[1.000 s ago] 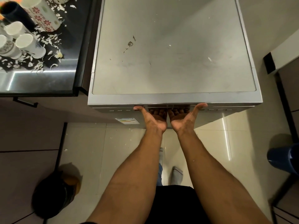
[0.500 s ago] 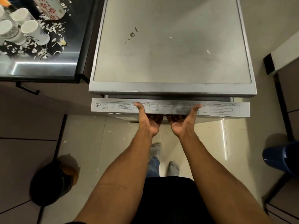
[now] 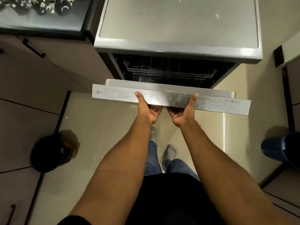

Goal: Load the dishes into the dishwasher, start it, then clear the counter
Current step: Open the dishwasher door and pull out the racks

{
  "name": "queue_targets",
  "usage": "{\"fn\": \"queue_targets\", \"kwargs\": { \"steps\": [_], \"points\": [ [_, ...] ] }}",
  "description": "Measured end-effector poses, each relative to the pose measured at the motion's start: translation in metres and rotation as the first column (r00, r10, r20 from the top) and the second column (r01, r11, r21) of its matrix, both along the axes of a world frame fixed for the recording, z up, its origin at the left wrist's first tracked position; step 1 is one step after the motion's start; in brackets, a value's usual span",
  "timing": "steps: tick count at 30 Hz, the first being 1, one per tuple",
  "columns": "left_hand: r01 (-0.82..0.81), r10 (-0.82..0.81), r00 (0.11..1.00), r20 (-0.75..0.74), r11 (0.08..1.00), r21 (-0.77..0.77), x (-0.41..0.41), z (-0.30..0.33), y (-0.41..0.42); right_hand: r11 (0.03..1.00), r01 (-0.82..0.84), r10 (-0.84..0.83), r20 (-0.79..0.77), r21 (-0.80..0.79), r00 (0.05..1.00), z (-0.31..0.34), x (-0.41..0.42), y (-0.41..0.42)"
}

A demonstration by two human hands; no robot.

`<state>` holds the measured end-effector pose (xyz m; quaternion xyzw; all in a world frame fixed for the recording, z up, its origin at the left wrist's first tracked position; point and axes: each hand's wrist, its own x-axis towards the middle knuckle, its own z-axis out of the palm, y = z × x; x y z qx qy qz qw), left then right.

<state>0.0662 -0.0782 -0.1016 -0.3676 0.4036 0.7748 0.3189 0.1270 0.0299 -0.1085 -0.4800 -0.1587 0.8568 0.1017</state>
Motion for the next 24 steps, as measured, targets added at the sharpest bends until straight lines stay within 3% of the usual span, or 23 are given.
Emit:
{"fn": "queue_targets", "kwargs": {
  "steps": [10, 20, 24],
  "points": [
    [-0.018, 0.016, 0.998, 0.058, 1.0, 0.022, 0.059, -0.024, -0.038, 0.999, 0.042, -0.039, 0.132, -0.024, 0.99, -0.024, 0.051, -0.038],
    [-0.042, 0.036, 0.998, 0.059, 0.994, 0.1, 0.106, -0.072, -0.064, 0.981, 0.032, -0.103, 0.374, 0.19, 0.922, -0.048, 0.099, -0.06],
    [-0.06, 0.056, 0.996, 0.066, 0.996, 0.066, 0.124, -0.082, -0.075, 0.977, -0.031, -0.061, 0.415, 0.21, 0.908, -0.056, 0.122, -0.066]
  ]
}}
